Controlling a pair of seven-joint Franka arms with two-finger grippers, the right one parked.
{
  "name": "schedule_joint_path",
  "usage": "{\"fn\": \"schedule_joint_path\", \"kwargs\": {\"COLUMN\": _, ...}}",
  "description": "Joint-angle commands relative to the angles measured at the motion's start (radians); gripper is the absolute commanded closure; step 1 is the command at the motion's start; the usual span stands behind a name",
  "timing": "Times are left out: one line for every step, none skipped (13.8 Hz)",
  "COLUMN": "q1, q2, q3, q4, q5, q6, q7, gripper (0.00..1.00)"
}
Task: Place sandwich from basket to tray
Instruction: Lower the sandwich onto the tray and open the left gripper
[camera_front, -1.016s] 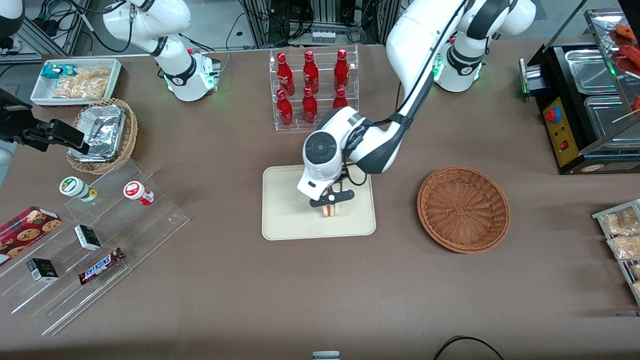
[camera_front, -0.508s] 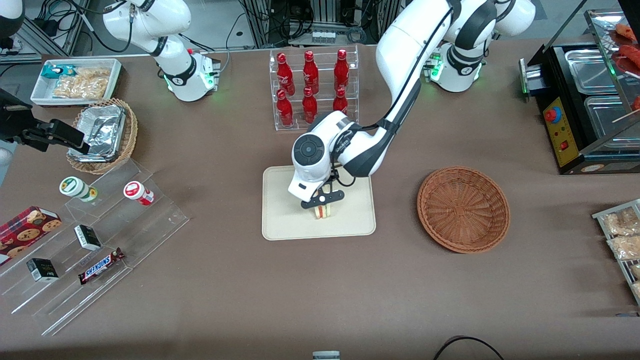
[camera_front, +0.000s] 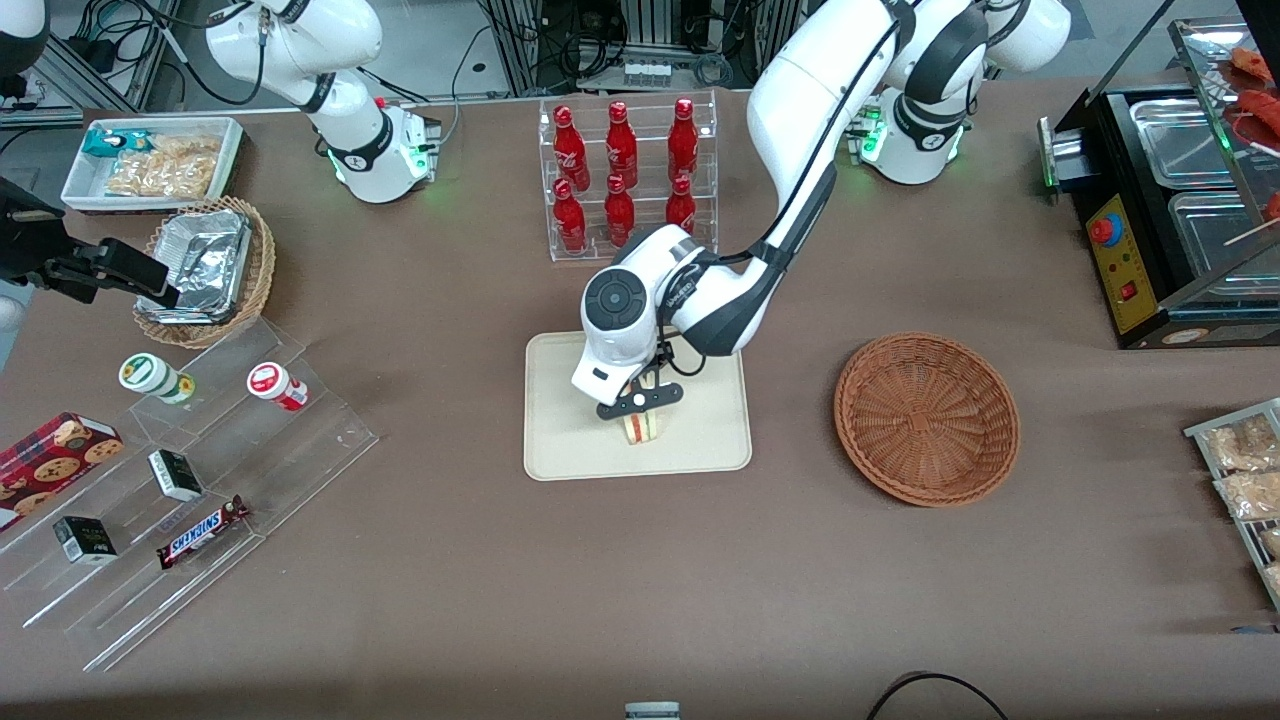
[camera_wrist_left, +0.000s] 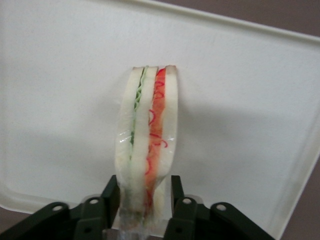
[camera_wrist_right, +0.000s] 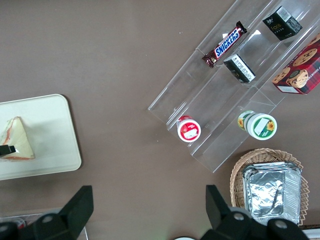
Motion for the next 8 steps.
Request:
{"fn": "schedule_joint_path", "kwargs": {"q1": -0.004, "q2": -0.062, "q3": 0.015, "q4": -0.006, "q5": 0.002, "q6": -0.026, "q7": -0.006, "gripper": 0.00}}
{"fn": "schedule_joint_path", "kwargs": {"q1": -0.006, "q2": -0.087, "q3": 0.016, "q4": -0.013, "q5": 0.004, "q6": -0.061, "q7": -0.006, "gripper": 0.00}}
{"fn": "schedule_joint_path", "kwargs": {"q1": -0.002, "q2": -0.107, "q3": 0.018, "q4": -0.013, "q5": 0.004, "q6": -0.093, "q7": -0.007, "gripper": 0.00}}
{"fn": "schedule_joint_path", "kwargs": {"q1": 0.002, "q2": -0.125, "q3": 0.020, "q4": -0.013, "q5": 0.005, "q6": -0.119, "q7": -0.006, "gripper": 0.00}}
{"fn": "schedule_joint_path", "kwargs": {"q1": 0.008, "q2": -0.139, "q3": 0.023, "q4": -0.013, "q5": 0.010, "q6": -0.152, "q7": -0.006, "gripper": 0.00}}
{"fn": "schedule_joint_path", "kwargs": {"q1": 0.010, "q2": -0.157, "q3": 0.044, "q4": -0.013, "q5": 0.016, "q6": -0.181, "q7": -0.007, "gripper": 0.00}}
{"fn": "schedule_joint_path", "kwargs": {"q1": 0.010, "q2": -0.177, "q3": 0.073, "q4": -0.017, "q5": 0.015, "q6": -0.211, "q7": -0.015, "gripper": 0.00}}
{"fn": "schedule_joint_path", "kwargs": {"q1": 0.016, "q2": -0.220, "q3": 0.096, "q4": -0.042, "q5": 0.008, "q6": -0.250, "q7": -0.003, "gripper": 0.00}}
